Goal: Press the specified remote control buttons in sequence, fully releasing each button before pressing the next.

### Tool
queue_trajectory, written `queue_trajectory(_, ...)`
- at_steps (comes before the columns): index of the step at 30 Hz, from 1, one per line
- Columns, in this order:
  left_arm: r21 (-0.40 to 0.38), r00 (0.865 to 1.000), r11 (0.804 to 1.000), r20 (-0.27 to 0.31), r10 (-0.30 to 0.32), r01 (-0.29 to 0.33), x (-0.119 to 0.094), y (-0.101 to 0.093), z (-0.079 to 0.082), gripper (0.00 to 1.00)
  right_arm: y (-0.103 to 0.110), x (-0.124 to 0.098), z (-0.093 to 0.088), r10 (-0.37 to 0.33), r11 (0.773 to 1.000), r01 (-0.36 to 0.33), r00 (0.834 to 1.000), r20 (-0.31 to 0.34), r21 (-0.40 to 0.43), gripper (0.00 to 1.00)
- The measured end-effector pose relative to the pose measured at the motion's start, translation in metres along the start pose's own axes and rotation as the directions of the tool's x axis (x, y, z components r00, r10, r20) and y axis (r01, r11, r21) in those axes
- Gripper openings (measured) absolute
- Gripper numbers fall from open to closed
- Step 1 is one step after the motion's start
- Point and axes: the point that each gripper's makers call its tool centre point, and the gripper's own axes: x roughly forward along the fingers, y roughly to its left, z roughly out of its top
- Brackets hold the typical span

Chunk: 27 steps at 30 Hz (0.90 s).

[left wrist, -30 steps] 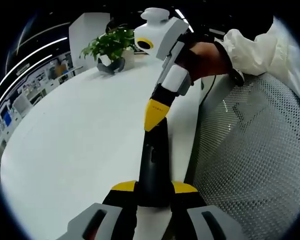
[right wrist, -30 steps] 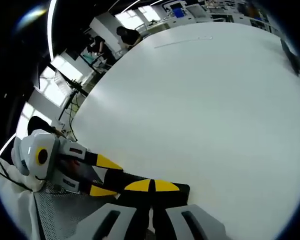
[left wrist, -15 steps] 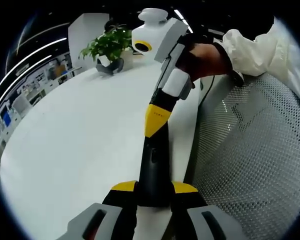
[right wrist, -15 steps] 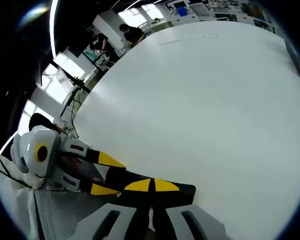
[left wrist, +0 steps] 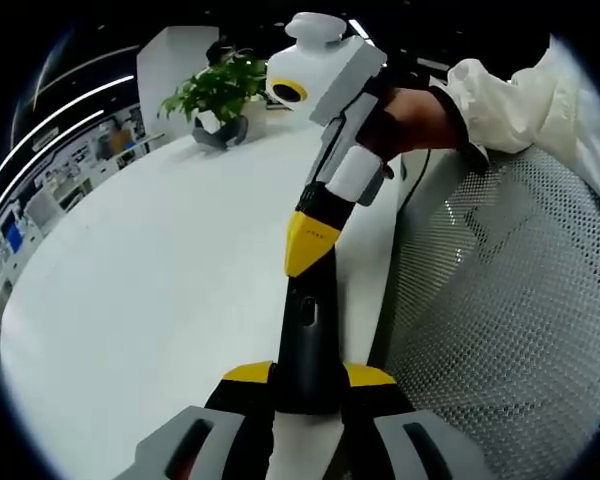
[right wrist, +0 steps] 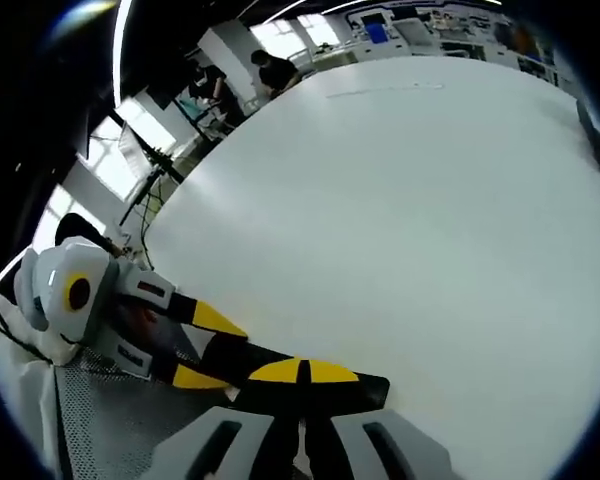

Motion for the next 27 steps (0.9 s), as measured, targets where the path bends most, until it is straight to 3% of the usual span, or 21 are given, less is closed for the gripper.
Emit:
queue_trajectory(12,-0.006,1.0,1.0,-0.01,0.0,0.0,0.0009,0.0005,0.0,0.24,-0.0024,-0.008,-0.0049,-0.016,0.999,0.018,0.998,-0.058,0.033,0.0)
queue_trajectory(23,-0.013,1.0,1.0,-0.002,0.005,-0.005,0.0015,0.0007,0.0008,0.25,-0.0023,-0.0086,-0.0064,0.006,0.999,-0.004,0.999,-0.043,0.053,0.0)
queue_trajectory(27,-0.015,1.0,1.0,0.0,0.005,-0.005,0.0015,0.0008,0.0008,0.25,-0.0004,-0.0074,-0.0063,-0.013,1.0,0.014,0.998,-0.056,0.021,0.0)
